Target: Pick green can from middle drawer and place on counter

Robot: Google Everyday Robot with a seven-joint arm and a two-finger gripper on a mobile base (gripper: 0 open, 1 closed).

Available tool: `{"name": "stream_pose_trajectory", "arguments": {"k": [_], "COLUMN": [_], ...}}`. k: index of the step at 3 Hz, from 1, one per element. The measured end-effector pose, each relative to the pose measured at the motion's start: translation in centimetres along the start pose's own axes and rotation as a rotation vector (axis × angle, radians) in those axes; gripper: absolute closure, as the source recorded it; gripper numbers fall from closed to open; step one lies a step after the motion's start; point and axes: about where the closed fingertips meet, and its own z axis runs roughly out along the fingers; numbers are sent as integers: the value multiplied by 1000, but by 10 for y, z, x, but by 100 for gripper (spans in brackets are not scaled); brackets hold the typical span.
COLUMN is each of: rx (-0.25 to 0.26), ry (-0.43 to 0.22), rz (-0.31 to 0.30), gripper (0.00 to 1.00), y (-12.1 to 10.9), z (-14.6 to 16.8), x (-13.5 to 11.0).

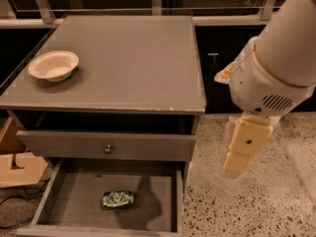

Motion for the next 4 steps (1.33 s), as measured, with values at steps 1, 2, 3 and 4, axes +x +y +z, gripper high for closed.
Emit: {"name": "stream_pose_trajectory", "arguments": {"k": [1, 2, 3, 4], "rx": [-8, -28, -28, -39], "ry": [1, 2, 2, -1], "rz": [-35, -66, -66, -75], "gripper": [0, 0, 0, 0], "y": [13, 23, 23, 28], "z": [29, 62, 62, 69], "x": [-21, -39, -39, -44]}}
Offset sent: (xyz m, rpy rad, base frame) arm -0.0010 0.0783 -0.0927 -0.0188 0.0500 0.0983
